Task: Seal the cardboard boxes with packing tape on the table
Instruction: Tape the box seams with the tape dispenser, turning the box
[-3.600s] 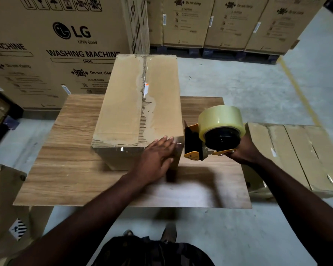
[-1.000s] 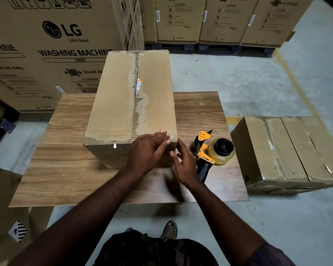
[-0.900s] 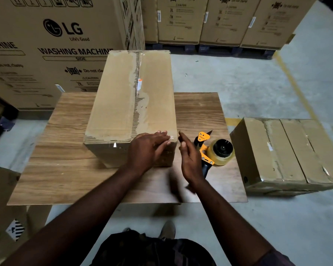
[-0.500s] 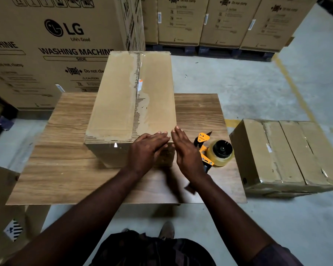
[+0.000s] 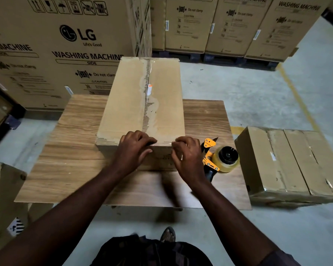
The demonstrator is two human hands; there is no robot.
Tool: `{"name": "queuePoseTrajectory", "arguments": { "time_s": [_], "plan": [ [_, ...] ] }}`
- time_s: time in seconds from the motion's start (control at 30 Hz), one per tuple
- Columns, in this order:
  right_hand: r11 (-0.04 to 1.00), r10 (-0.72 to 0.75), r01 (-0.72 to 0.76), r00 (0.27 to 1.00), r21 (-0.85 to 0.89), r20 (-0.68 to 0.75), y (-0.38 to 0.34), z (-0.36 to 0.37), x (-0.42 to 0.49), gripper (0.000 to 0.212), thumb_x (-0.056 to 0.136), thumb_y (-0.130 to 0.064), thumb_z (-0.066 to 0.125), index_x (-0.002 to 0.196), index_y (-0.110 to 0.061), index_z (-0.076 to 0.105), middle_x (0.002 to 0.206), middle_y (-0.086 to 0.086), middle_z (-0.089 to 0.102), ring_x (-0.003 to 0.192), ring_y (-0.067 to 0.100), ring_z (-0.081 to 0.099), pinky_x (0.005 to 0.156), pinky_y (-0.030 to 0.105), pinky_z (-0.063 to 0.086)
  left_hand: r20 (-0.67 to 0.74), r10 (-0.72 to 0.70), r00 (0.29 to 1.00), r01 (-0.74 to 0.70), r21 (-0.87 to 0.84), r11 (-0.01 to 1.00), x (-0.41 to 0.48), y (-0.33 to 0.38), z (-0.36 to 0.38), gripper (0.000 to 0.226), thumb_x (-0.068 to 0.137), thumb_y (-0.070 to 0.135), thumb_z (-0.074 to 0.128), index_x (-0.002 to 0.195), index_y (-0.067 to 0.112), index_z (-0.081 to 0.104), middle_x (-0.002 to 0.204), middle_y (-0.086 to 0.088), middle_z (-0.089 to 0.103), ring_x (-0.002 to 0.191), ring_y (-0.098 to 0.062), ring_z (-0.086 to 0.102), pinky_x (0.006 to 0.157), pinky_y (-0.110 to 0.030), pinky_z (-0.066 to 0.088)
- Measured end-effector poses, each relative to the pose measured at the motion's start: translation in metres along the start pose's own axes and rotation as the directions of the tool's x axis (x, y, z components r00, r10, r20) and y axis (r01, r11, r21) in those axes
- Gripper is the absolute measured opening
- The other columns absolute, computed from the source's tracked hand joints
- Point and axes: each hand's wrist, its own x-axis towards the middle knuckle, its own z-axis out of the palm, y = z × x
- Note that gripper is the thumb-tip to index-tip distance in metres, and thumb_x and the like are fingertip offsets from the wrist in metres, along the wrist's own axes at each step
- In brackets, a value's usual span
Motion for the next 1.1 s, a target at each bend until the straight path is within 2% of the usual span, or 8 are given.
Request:
{"name": "queuePoseTrajectory", "arguments": {
  "time_s": [0.1,0.23,0.33,0.47,0.67,0.83,0.9,1.1],
  "plan": [
    [0.993,0.033,-0.026,0.998,-0.118,0.059,-0.010,-0.001,0.003,0.030,0.076,-0.012,0.077,0.104,-0.013,0.068,0.111,0.006,0.061,0.101,0.028,0.053,0.083,0.042,0.043,0.031,-0.014,0.999,0.015,-0.034,0.999,0.000,0.000,-0.001,0.044,0.078,0.026,0.080,0.119,0.031,0.064,0.112,0.005,0.057,0.102,-0.023,0.052,0.084,-0.038,0.043],
    [0.994,-0.045,0.055,0.993,-0.090,0.110,-0.028,0.009,0.017,0.018,0.088,-0.027,0.073,0.104,-0.019,0.071,0.103,0.000,0.062,0.096,0.024,0.052,0.078,0.037,0.035,0.010,-0.026,1.000,0.027,-0.126,0.992,0.004,-0.002,-0.005,0.026,0.088,0.046,0.063,0.108,0.031,0.067,0.103,0.008,0.060,0.098,-0.019,0.055,0.082,-0.039,0.045],
    [0.997,-0.032,0.040,0.991,-0.060,0.131,-0.029,0.015,0.022,0.014,0.084,-0.021,0.076,0.097,-0.020,0.072,0.098,0.000,0.061,0.093,0.024,0.051,0.075,0.036,0.035,0.000,-0.041,0.999,0.041,-0.085,0.996,0.002,-0.003,-0.006,0.022,0.087,0.035,0.067,0.108,0.031,0.067,0.103,0.007,0.060,0.097,-0.022,0.054,0.080,-0.039,0.044],
    [0.992,0.014,0.012,0.978,-0.127,0.207,-0.031,0.013,0.021,0.031,0.070,-0.012,0.077,0.099,-0.021,0.067,0.103,0.000,0.057,0.094,0.026,0.050,0.074,0.034,0.032,0.064,-0.048,0.997,0.053,-0.081,0.995,-0.002,-0.009,-0.013,0.043,0.075,0.016,0.081,0.113,0.030,0.067,0.108,0.006,0.059,0.101,-0.022,0.053,0.082,-0.039,0.042],
    [0.992,0.031,0.000,0.972,-0.129,0.234,-0.048,0.025,0.037,0.016,0.085,-0.040,0.070,0.087,-0.025,0.064,0.093,-0.003,0.057,0.090,0.023,0.050,0.073,0.037,0.035,0.077,-0.070,0.995,0.077,-0.092,0.993,0.002,-0.036,-0.037,0.030,0.083,0.053,0.063,0.105,0.033,0.066,0.095,0.009,0.059,0.092,-0.019,0.055,0.080,-0.041,0.046],
    [0.985,0.037,0.014,0.957,-0.173,0.289,-0.044,0.026,0.035,0.023,0.075,-0.031,0.072,0.094,-0.025,0.062,0.098,-0.002,0.054,0.092,0.026,0.050,0.073,0.037,0.035,0.168,-0.045,0.985,0.061,-0.093,0.994,-0.008,-0.050,-0.040,0.051,0.075,0.017,0.081,0.118,0.037,0.062,0.108,0.011,0.055,0.099,-0.017,0.051,0.088,-0.040,0.044],
    [0.981,0.042,0.023,0.944,-0.193,0.329,-0.050,0.026,0.037,0.029,0.072,-0.030,0.072,0.099,-0.025,0.061,0.102,-0.002,0.054,0.095,0.026,0.050,0.075,0.038,0.037,0.175,-0.040,0.984,0.061,-0.112,0.992,-0.009,-0.050,-0.042,0.054,0.073,0.016,0.083,0.119,0.036,0.062,0.109,0.011,0.055,0.099,-0.016,0.050,0.088,-0.038,0.042],
    [0.996,0.011,0.023,0.926,-0.086,0.378,-0.067,0.042,0.052,0.022,0.082,-0.043,0.065,0.095,-0.026,0.064,0.094,-0.004,0.058,0.092,0.022,0.051,0.076,0.037,0.037,0.101,-0.016,0.995,0.030,-0.136,0.990,-0.010,-0.058,-0.048,0.026,0.084,0.032,0.076,0.108,0.030,0.068,0.100,0.010,0.058,0.095,-0.017,0.053,0.084,-0.038,0.043]
  ]
}}
